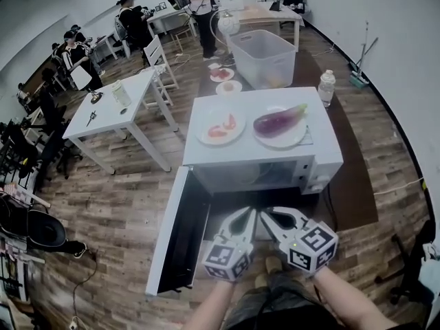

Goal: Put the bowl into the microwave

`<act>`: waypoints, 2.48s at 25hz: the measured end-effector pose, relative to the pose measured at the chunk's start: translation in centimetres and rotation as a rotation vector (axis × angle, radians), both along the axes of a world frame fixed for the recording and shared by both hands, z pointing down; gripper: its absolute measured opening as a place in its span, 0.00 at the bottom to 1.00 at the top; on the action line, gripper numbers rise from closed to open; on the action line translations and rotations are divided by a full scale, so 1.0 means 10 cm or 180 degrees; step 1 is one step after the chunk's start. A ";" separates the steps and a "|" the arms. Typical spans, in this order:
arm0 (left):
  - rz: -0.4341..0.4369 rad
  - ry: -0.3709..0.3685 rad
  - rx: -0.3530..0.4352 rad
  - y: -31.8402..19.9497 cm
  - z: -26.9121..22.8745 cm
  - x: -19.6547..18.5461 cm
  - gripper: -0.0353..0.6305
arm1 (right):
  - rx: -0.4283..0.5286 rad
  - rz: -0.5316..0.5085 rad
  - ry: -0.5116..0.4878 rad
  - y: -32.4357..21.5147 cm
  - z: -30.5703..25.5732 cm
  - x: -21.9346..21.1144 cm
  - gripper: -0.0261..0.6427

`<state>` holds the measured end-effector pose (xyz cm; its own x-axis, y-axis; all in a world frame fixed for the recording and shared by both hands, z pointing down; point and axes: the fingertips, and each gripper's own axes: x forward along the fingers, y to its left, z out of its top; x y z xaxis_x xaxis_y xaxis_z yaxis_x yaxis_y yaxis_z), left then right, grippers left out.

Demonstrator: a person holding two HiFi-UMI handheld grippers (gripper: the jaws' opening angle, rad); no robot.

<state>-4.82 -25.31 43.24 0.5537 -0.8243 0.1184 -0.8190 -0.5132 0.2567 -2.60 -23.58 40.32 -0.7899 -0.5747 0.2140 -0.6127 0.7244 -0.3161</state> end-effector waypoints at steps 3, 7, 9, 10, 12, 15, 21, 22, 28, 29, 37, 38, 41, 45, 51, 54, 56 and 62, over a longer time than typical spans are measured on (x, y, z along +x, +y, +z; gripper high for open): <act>-0.0043 0.0058 -0.0074 0.04 -0.08 -0.03 0.05 | -0.0008 -0.0074 -0.0039 0.07 -0.09 0.00 0.04; -0.0008 0.0164 -0.0113 0.13 -0.23 0.00 0.05 | -0.0002 -0.0175 -0.0128 0.17 -0.21 0.01 0.04; 0.0031 0.0178 -0.0094 0.19 -0.31 0.03 0.05 | 0.0039 -0.0234 -0.0137 0.21 -0.29 0.01 0.04; 0.0045 0.0175 -0.0082 0.21 -0.35 0.05 0.05 | 0.0067 -0.0258 -0.0135 0.23 -0.33 0.01 0.04; 0.0075 0.0162 -0.0056 0.23 -0.42 0.07 0.05 | 0.0116 -0.0291 -0.0119 0.25 -0.39 0.01 0.04; 0.0120 0.0121 -0.0053 0.24 -0.46 0.11 0.05 | 0.0170 -0.0304 -0.0048 0.28 -0.43 0.03 0.04; 0.0036 0.0186 0.0016 0.25 -0.60 0.02 0.05 | 0.0181 -0.0199 -0.0091 0.29 -0.50 0.12 0.04; 0.0023 0.0197 0.0028 0.25 -0.62 0.00 0.05 | 0.0190 -0.0178 -0.0090 0.28 -0.51 0.14 0.04; -0.0046 0.0232 0.0043 0.19 -0.64 -0.11 0.05 | 0.0206 -0.0142 -0.0057 0.23 -0.51 0.22 0.04; -0.0055 0.0245 0.0037 0.19 -0.64 -0.12 0.05 | 0.0202 -0.0153 -0.0058 0.23 -0.51 0.22 0.04; -0.0100 0.0407 -0.0023 0.12 -0.62 -0.16 0.05 | 0.0183 -0.0268 -0.0100 0.23 -0.52 0.14 0.04; -0.0113 0.0422 -0.0025 0.11 -0.63 -0.18 0.05 | 0.0169 -0.0271 -0.0122 0.22 -0.52 0.14 0.04; -0.0137 0.0431 -0.0024 0.09 -0.64 -0.21 0.05 | 0.0155 -0.0289 -0.0165 0.21 -0.51 0.15 0.04; -0.0172 0.0451 -0.0056 0.06 -0.61 -0.23 0.05 | 0.0147 -0.0315 -0.0151 0.19 -0.47 0.16 0.04; -0.0258 0.0529 -0.0157 0.03 -0.54 -0.30 0.05 | 0.0040 -0.0341 -0.0209 0.16 -0.38 0.17 0.04; -0.0329 0.0537 -0.0184 0.00 -0.51 -0.37 0.05 | 0.0007 -0.0377 -0.0213 0.13 -0.34 0.16 0.04; -0.0372 0.0548 -0.0198 -0.03 -0.49 -0.40 0.05 | -0.0003 -0.0393 -0.0210 0.11 -0.30 0.17 0.04; -0.0402 0.0575 -0.0273 -0.12 -0.43 -0.37 0.05 | -0.0130 -0.0366 -0.0232 0.01 -0.19 0.23 0.04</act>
